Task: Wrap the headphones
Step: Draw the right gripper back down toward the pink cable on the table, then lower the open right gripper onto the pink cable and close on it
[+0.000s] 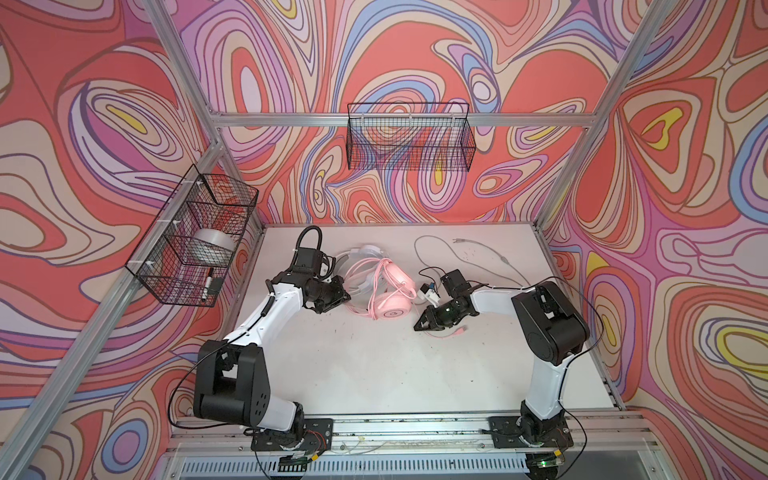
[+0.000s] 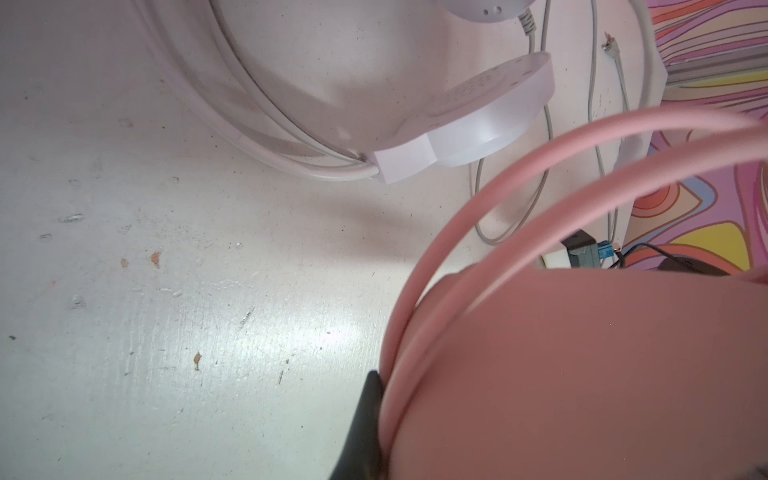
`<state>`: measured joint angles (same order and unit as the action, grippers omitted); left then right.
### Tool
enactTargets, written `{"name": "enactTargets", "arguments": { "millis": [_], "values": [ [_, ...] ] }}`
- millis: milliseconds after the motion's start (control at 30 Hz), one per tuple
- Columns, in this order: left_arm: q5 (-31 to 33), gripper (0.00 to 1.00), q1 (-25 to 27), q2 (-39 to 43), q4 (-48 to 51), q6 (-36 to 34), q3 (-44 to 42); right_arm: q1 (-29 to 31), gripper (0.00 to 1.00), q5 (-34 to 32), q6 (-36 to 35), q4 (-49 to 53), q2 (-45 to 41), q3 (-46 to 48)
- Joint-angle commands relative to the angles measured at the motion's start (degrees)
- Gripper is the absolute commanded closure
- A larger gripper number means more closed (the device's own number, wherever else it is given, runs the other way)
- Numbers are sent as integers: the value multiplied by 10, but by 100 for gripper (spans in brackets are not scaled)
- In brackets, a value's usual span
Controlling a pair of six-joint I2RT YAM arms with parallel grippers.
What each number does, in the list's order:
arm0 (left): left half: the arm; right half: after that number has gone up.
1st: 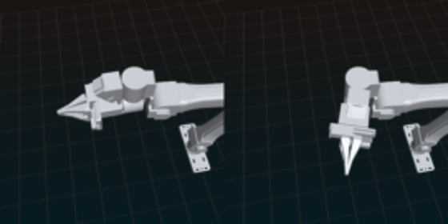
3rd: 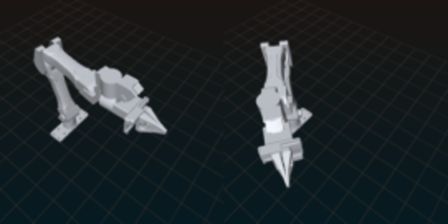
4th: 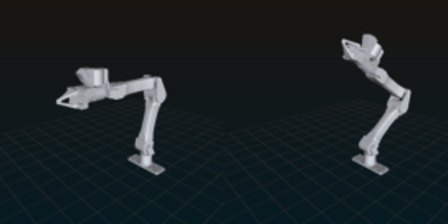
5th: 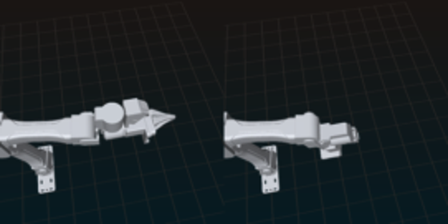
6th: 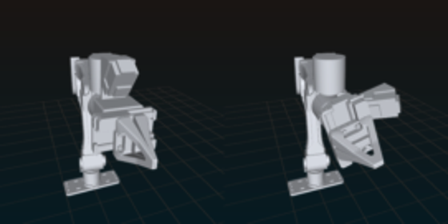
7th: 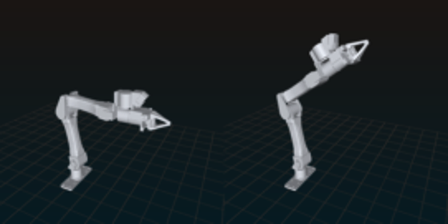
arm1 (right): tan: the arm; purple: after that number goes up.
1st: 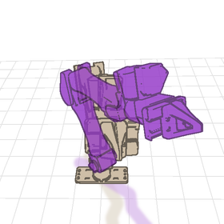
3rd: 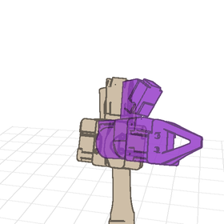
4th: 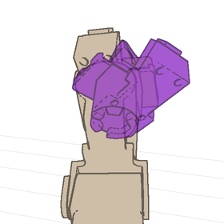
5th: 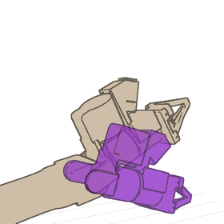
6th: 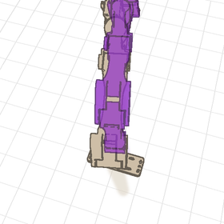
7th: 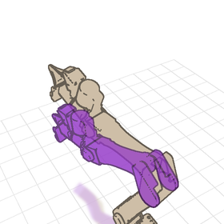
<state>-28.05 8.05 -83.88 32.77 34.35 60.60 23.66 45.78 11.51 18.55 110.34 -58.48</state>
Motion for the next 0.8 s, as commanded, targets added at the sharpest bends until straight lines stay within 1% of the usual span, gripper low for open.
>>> {"name": "enactTargets", "arguments": {
  "millis": [0,767],
  "values": [
    [-28,100,-7,19,-41,38,-4,-2,80,-11,1,5,-15,16],
    [-26,100,-24,45,-67,80,-28,-2,74,-38,-8,26,-31,29]
  ]
}}
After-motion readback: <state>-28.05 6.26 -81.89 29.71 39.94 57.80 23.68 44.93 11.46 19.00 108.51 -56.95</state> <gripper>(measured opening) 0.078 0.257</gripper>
